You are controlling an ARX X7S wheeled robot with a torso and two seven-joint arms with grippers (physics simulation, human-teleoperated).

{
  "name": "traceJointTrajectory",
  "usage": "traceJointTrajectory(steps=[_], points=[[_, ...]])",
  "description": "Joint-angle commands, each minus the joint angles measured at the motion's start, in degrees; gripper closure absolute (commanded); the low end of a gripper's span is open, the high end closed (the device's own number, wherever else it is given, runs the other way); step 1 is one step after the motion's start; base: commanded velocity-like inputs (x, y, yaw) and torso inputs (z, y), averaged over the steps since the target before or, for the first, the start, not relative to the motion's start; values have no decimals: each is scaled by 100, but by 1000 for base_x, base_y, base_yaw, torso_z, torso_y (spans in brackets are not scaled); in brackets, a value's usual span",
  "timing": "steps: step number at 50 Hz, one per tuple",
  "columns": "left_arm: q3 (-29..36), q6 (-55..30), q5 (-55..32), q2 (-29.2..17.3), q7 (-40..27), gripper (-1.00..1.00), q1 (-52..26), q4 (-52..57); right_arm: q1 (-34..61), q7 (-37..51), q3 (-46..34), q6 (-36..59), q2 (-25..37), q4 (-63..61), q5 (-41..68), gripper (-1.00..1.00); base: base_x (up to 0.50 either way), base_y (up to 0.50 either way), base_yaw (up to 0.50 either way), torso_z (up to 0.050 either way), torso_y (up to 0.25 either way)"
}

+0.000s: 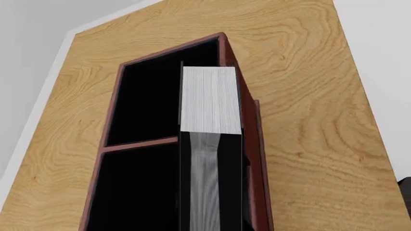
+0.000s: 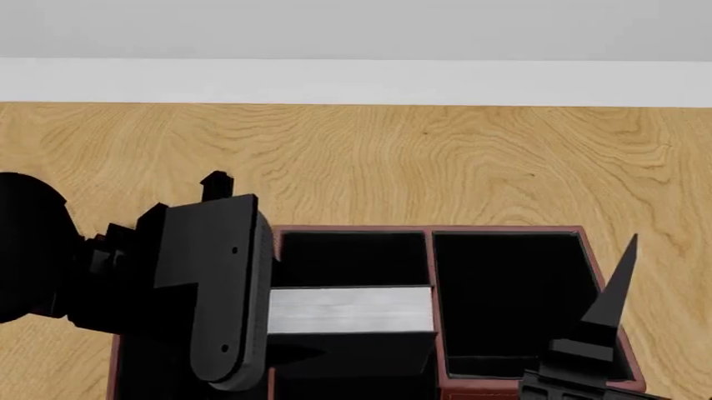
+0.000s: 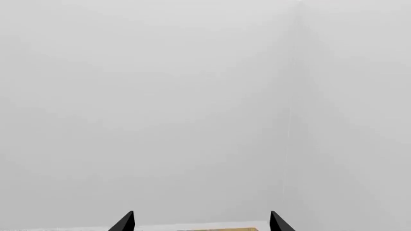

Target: Pick up the book and place it in the back compartment of the caddy.

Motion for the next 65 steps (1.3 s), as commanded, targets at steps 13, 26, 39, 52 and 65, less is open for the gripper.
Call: traceJointTrajectory(steps=[13, 26, 39, 52, 65], points=[[-33, 243, 32, 51, -108, 100, 216, -185, 55, -86, -59, 16, -75, 105, -22, -100, 0, 0, 0, 0, 2], [74, 472, 184, 163, -23, 100, 367, -495, 66, -145, -83, 11, -106, 174, -44, -100, 0, 0, 0, 0, 1], [162, 732, 343, 253, 65, 100, 511, -818, 129, -168, -113, 67, -137, 183, -26, -100, 0, 0, 0, 1, 2], [243, 998, 485, 406, 146, 100, 664, -1184, 136, -237, -160, 66, -177, 247, -87, -100, 0, 0, 0, 0, 1], [405, 1352, 782, 565, 263, 100, 771, -1636, 238, -270, -232, 169, -245, 294, -89, -100, 0, 0, 0, 1, 1]])
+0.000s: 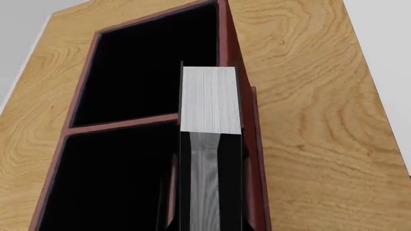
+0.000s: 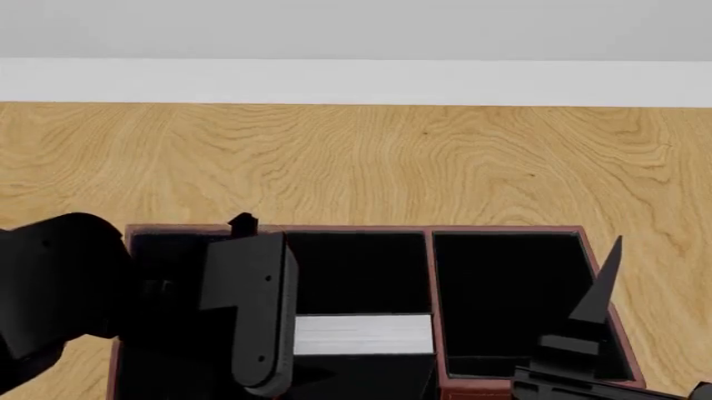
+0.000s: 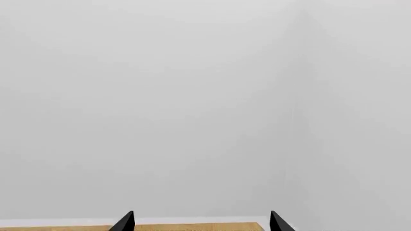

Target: Pick up the book and place it in the back compartment of the caddy.

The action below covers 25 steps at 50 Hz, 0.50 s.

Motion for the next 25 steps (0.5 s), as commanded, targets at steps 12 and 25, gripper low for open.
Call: traceJointTrajectory(steps=[12, 25], points=[[93, 582, 344, 369, 38, 100, 125, -922, 246, -12, -134, 266, -111, 5, 44, -100, 0, 0, 0, 0, 2], [120, 826, 416, 530, 101, 100, 259, -1295, 433, -59, -229, 426, -211, 63, 106, -100, 0, 0, 0, 0, 1]])
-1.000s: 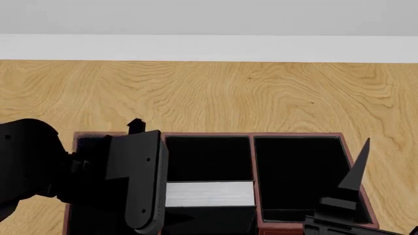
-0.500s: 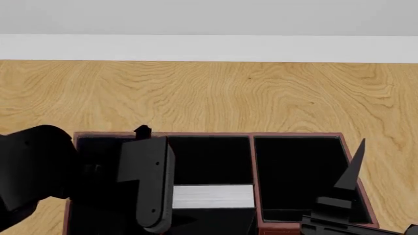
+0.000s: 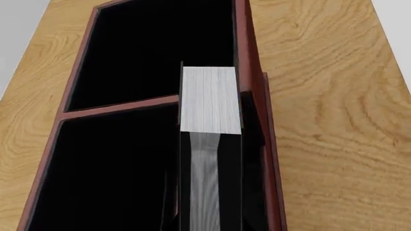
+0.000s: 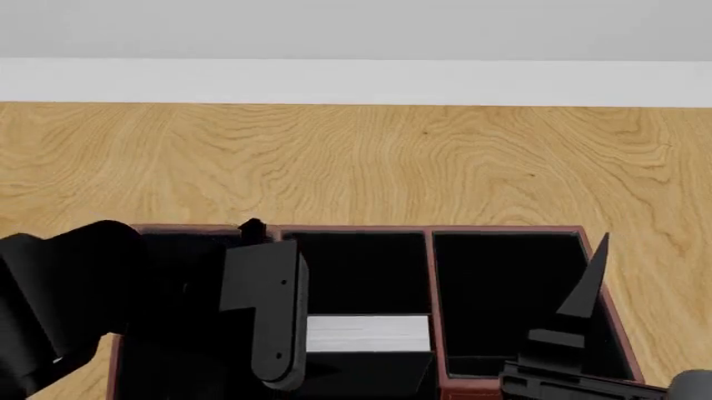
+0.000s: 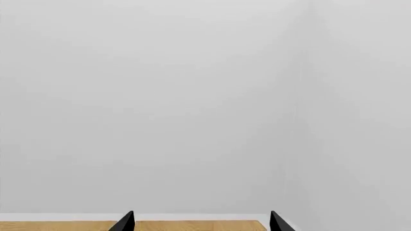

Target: Pick up the book and place it in the back compartment of the caddy.

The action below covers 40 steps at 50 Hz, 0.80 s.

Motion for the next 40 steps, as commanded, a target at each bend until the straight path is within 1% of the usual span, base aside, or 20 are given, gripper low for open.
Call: traceJointTrajectory(steps=[1, 11, 23, 40], points=[[-90, 196, -49, 162, -57, 100, 47, -310, 118, -55, -79, 92, -76, 71, 18, -100, 0, 0, 0, 0, 0], [-66, 371, 7, 307, 10, 100, 126, -648, 52, -140, -72, -19, -87, 193, -31, -100, 0, 0, 0, 1, 1], [-12, 507, 95, 366, 0, 100, 237, -860, 56, -159, -86, -9, -93, 200, -43, -100, 0, 0, 0, 0, 2], [12, 959, 235, 633, 82, 100, 428, -1556, -9, -204, -116, -61, -127, 299, -124, -100, 0, 0, 0, 0, 1]])
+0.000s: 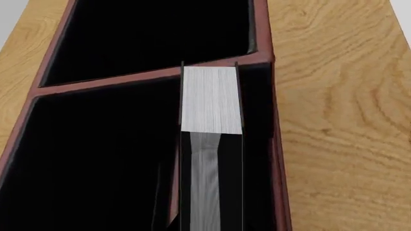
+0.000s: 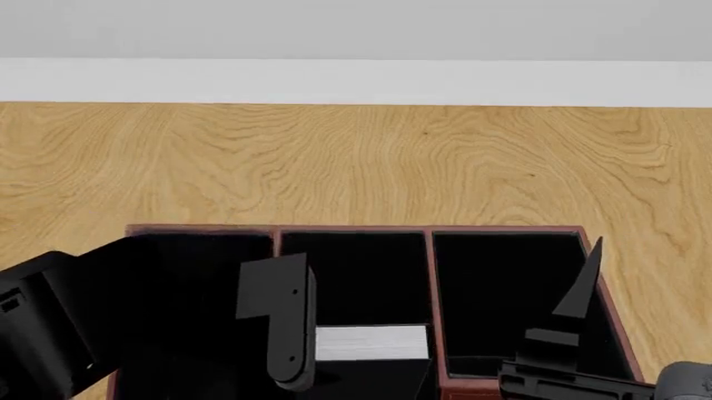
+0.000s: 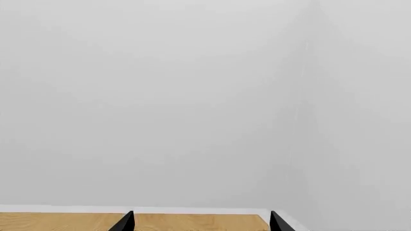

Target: Pick up the book and place it in the back compartment of the caddy.

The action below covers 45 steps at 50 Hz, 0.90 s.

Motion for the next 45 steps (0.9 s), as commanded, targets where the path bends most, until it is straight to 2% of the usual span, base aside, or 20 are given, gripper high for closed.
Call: traceJointTrajectory(steps=[1, 45], points=[[-107, 239, -4, 191, -105, 100, 113, -339, -21, -27, -24, -19, -27, 49, -43, -100, 0, 0, -3, 0, 0], [116, 971, 337, 703, -55, 100, 641, -1619, 80, -169, -111, 36, -139, 184, -61, -100, 1, -1, -4, 0, 0]])
